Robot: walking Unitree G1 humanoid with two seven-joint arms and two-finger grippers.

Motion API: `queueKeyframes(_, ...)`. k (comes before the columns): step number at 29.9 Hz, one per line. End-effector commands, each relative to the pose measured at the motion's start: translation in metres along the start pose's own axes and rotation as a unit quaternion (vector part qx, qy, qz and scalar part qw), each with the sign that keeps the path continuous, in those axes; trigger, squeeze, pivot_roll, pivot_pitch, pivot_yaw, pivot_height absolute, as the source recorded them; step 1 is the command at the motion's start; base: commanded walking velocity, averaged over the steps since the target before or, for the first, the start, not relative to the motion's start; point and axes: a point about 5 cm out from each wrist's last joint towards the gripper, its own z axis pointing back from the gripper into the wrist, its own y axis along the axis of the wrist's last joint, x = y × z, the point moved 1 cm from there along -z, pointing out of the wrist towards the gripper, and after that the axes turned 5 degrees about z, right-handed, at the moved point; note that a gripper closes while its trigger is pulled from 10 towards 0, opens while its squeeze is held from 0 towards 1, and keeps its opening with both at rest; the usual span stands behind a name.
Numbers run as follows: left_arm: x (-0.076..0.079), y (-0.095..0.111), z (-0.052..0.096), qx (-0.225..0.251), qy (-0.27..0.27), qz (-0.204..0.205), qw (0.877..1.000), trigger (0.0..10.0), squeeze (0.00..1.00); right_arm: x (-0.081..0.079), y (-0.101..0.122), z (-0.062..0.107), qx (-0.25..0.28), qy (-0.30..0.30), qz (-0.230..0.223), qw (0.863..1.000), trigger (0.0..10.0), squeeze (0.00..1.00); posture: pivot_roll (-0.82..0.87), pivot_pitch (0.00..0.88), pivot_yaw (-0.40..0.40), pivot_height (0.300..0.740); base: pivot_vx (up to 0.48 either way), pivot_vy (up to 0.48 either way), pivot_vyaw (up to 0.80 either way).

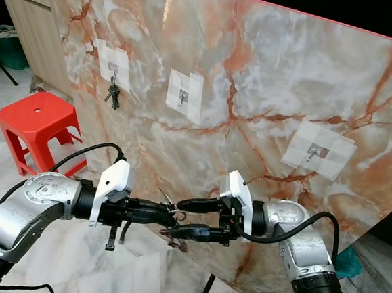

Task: Hang keys on a hook

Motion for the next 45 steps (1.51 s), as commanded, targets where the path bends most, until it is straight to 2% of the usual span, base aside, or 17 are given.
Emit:
queueKeyframes(1, 0.0001, 0.0044, -0.0021, 0.000, -0.008, -0.012, 1.000, 10.0, 0.00, 0.0003, 0.0017, 0.0006, -0.005, 0.003, 0.005, 1.000, 0.0, 0.00, 0.11, 0.000, -0.082, 0.740, 0.000, 0.000, 0.00)
queueKeyframes(17, -0.0010, 0.0051, -0.0030, -0.004, -0.007, -0.017, 1.000, 10.0, 0.00, 0.0020, -0.0074, 0.0018, -0.037, -0.003, 0.008, 0.999, 0.0, 0.00, 0.11, 0.000, -0.080, 0.740, 0.000, 0.000, 0.00)
queueKeyframes(35, -0.0011, 0.0055, -0.0033, -0.002, -0.006, -0.018, 1.000, 10.0, 0.00, 0.0016, -0.0073, 0.0030, -0.038, 0.007, 0.007, 0.999, 0.0, 0.00, 0.11, 0.000, -0.082, 0.740, 0.000, 0.000, 0.00)
queueKeyframes(45, -0.0072, 0.0053, -0.0018, -0.003, 0.016, -0.024, 1.000, 10.0, 0.00, 0.0015, -0.0069, 0.0030, -0.038, 0.008, 0.007, 0.999, 0.0, 0.00, 0.12, 0.000, -0.083, 0.740, 0.000, 0.000, 0.00)
